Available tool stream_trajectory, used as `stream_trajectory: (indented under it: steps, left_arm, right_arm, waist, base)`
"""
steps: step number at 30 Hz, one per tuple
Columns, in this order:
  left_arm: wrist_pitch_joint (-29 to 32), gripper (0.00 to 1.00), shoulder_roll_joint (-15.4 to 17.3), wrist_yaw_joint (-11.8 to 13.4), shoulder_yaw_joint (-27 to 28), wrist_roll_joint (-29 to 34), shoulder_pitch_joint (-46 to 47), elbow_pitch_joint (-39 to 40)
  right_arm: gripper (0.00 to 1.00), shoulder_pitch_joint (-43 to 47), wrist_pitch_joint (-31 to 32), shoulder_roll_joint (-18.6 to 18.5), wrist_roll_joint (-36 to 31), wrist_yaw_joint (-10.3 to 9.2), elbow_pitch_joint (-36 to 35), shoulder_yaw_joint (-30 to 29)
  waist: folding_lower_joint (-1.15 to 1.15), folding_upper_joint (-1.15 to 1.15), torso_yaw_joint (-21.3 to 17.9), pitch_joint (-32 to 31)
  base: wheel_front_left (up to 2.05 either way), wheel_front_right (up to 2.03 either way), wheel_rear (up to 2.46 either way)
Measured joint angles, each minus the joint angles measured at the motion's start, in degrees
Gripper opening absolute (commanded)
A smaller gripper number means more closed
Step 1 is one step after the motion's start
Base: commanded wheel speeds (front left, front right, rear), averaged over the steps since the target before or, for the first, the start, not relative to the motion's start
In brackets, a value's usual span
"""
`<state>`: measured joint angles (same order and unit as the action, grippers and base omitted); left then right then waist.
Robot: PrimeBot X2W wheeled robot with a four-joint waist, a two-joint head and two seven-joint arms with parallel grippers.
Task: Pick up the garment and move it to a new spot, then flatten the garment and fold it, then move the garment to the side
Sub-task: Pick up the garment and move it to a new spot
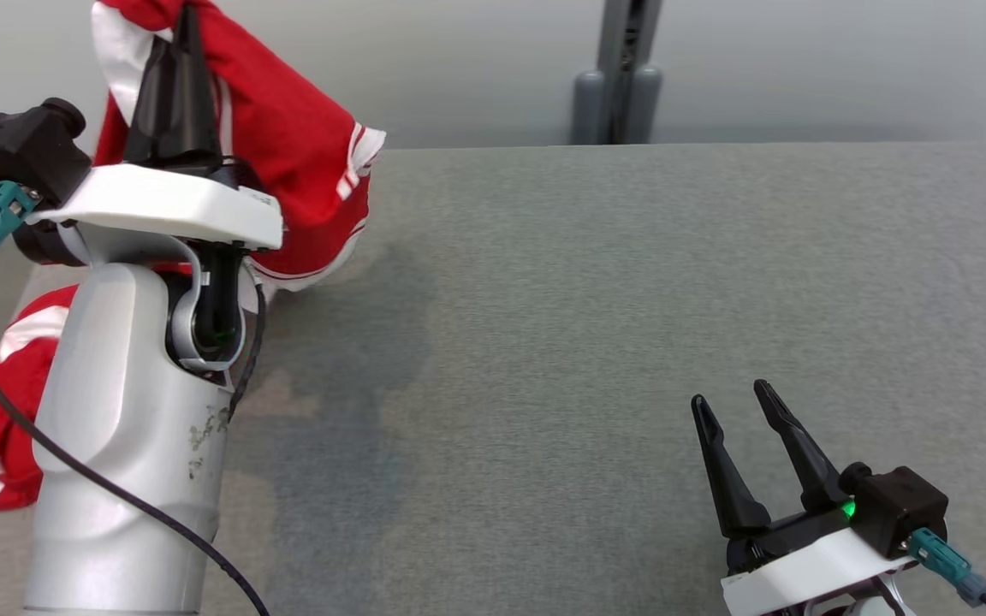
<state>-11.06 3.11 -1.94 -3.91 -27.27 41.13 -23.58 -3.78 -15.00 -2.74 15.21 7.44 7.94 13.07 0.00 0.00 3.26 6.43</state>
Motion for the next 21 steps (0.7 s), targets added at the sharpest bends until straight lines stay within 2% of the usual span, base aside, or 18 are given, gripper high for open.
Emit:
stream_trajectory:
  steps: [8, 11, 21]
  left_arm:
    - [2.0, 0.0, -0.2, 1.1, -5.5, -3.7, -1.8, 6.8]
    - [2.5, 0.0, -0.3, 1.5, -10.0, -8.0, -1.9, 8.5]
    - [1.4, 0.0, -0.4, 6.6, -22.6, -13.8, 0.8, 8.0]
  right_arm:
    - [1.0, 0.0, 0.0, 0.0, 0.6, 0.0, -0.2, -1.0]
    - [1.0, 0.0, 0.0, 0.0, 0.7, 0.0, -0.3, -1.1]
    - [1.0, -1.0, 0.0, 0.0, 2.1, 0.0, -1.0, -1.0]
  waist:
    - [0.0, 0.0, -6.3, 0.1]
    - [0.0, 0.0, -9.0, 0.3]
    - [0.0, 0.0, -17.0, 2.1]
  base:
    - [0.0, 0.0, 0.0]
    - [0.0, 0.0, 0.0]
    - [0.0, 0.0, 0.0]
